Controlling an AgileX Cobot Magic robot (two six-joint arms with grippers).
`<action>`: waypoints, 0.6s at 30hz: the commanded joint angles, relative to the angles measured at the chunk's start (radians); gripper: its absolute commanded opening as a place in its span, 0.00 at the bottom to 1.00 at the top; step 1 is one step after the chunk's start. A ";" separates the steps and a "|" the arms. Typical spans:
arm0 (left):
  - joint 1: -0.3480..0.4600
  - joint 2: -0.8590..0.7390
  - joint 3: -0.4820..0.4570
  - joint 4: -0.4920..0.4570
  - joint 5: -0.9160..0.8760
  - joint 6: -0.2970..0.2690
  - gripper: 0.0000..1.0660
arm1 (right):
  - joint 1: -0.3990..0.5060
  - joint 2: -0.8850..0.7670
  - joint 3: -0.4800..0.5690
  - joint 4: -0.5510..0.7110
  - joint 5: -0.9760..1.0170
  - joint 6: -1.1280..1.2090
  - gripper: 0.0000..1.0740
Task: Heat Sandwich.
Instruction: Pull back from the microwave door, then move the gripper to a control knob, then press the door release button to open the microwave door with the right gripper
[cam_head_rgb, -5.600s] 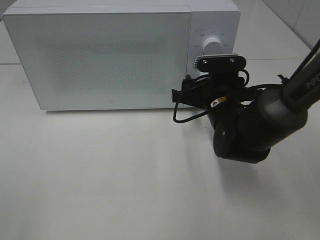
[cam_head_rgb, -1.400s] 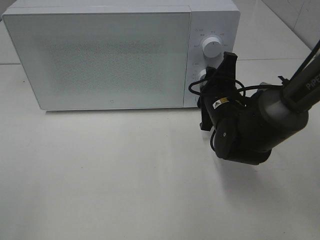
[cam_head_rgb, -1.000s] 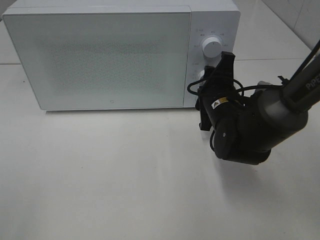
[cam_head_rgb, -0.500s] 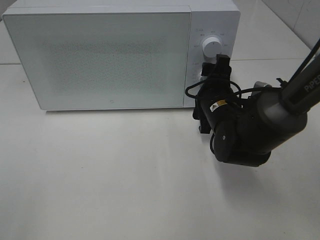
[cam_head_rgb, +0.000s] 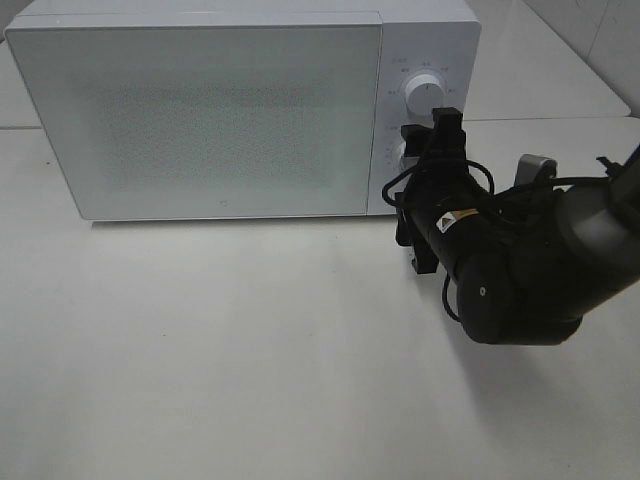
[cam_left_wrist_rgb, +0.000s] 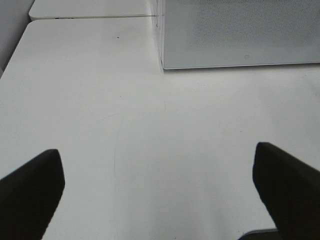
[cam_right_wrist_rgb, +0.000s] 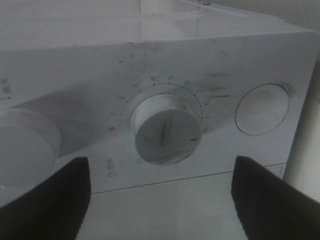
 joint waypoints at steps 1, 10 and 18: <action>0.004 -0.026 0.004 0.000 -0.006 -0.006 0.91 | -0.001 -0.042 0.045 -0.044 -0.015 -0.032 0.71; 0.004 -0.026 0.004 0.000 -0.006 -0.006 0.91 | -0.002 -0.169 0.157 -0.104 0.100 -0.204 0.70; 0.004 -0.026 0.004 0.000 -0.006 -0.006 0.91 | -0.002 -0.315 0.173 -0.157 0.401 -0.590 0.70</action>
